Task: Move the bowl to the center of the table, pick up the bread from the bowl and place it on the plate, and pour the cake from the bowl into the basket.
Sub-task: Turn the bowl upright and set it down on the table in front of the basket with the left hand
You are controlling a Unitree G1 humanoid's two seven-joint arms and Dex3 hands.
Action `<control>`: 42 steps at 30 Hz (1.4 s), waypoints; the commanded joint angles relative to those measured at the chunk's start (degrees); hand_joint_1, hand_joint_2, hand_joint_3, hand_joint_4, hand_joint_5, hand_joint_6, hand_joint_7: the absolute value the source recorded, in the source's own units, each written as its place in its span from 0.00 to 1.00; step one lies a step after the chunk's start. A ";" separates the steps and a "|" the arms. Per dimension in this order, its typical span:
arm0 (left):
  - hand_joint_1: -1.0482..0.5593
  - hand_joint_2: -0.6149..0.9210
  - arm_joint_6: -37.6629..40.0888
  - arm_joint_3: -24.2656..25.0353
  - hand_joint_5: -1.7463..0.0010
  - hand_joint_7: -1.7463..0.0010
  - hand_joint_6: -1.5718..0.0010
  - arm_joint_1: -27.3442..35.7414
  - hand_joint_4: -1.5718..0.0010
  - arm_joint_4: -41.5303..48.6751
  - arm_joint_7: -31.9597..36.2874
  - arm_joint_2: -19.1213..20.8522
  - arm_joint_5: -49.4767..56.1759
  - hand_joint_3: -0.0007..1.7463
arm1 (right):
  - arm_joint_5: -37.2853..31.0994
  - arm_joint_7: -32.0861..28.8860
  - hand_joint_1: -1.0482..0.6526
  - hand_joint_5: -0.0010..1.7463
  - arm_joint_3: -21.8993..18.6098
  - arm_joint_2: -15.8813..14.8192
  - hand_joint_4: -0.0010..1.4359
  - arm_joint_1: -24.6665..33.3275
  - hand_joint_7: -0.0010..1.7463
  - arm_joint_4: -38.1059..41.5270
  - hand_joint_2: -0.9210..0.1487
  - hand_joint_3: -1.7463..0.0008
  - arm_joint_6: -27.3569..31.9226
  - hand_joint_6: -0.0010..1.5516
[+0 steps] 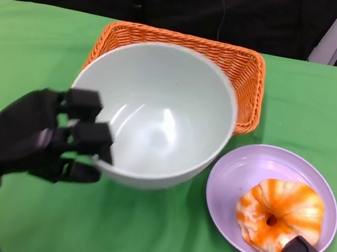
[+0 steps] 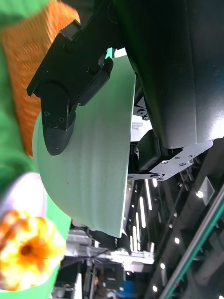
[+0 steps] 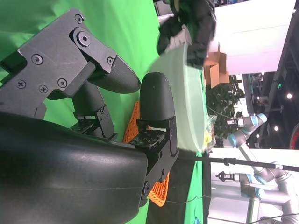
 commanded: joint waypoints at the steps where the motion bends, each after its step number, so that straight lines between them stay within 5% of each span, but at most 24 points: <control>1: 0.55 0.89 1.63 -3.96 0.02 0.32 0.48 0.76 0.52 0.62 7.67 3.57 1.18 0.26 | 0.30 -0.29 0.57 1.00 -0.34 -0.33 0.50 0.33 0.95 -0.22 0.50 0.18 0.03 0.38; 5: 0.55 0.93 3.30 -8.97 0.08 0.37 0.46 1.77 0.49 1.09 13.97 5.56 2.52 0.21 | 0.29 -0.36 0.56 1.00 -0.27 -0.29 0.50 0.45 0.95 -0.40 0.51 0.18 0.15 0.37; 10: 0.56 0.96 5.36 -13.74 0.12 0.30 0.48 3.55 0.46 1.10 19.57 7.85 3.23 0.21 | 0.61 -0.26 0.55 1.00 -0.31 -0.33 0.50 0.30 0.95 -0.41 0.50 0.20 0.38 0.37; 14: 0.57 0.94 5.38 -15.51 0.15 0.29 0.49 4.60 0.46 0.88 19.60 8.86 2.29 0.21 | 1.26 0.03 0.57 1.00 -0.44 -0.39 0.50 0.11 0.94 -0.19 0.49 0.20 0.48 0.37; 17: 0.56 0.98 5.43 -16.29 0.16 0.42 0.43 5.02 0.44 0.73 19.65 9.10 1.78 0.11 | 0.93 -0.14 0.57 1.00 -0.56 -0.45 0.50 0.07 0.94 -0.09 0.49 0.20 0.41 0.37; 22: 0.56 0.99 5.60 -17.99 0.13 0.45 0.43 5.09 0.48 1.00 18.51 8.83 1.92 0.05 | 1.09 0.04 0.56 1.00 -0.72 -0.46 0.50 -0.01 0.94 0.07 0.49 0.20 0.09 0.37; 36: 0.49 1.00 6.99 -22.35 0.16 0.43 0.46 2.44 0.47 5.42 15.01 5.54 1.20 0.10 | 0.72 -0.06 0.57 1.00 -0.41 -0.20 0.50 0.60 0.94 0.07 0.49 0.19 -0.33 0.37; 42: 0.47 1.00 5.62 -22.48 0.38 0.55 0.45 3.07 0.43 4.98 10.01 6.39 -0.97 0.06 | 0.53 -0.07 0.56 1.00 -0.65 -0.30 0.50 0.47 0.94 0.23 0.49 0.20 -0.30 0.37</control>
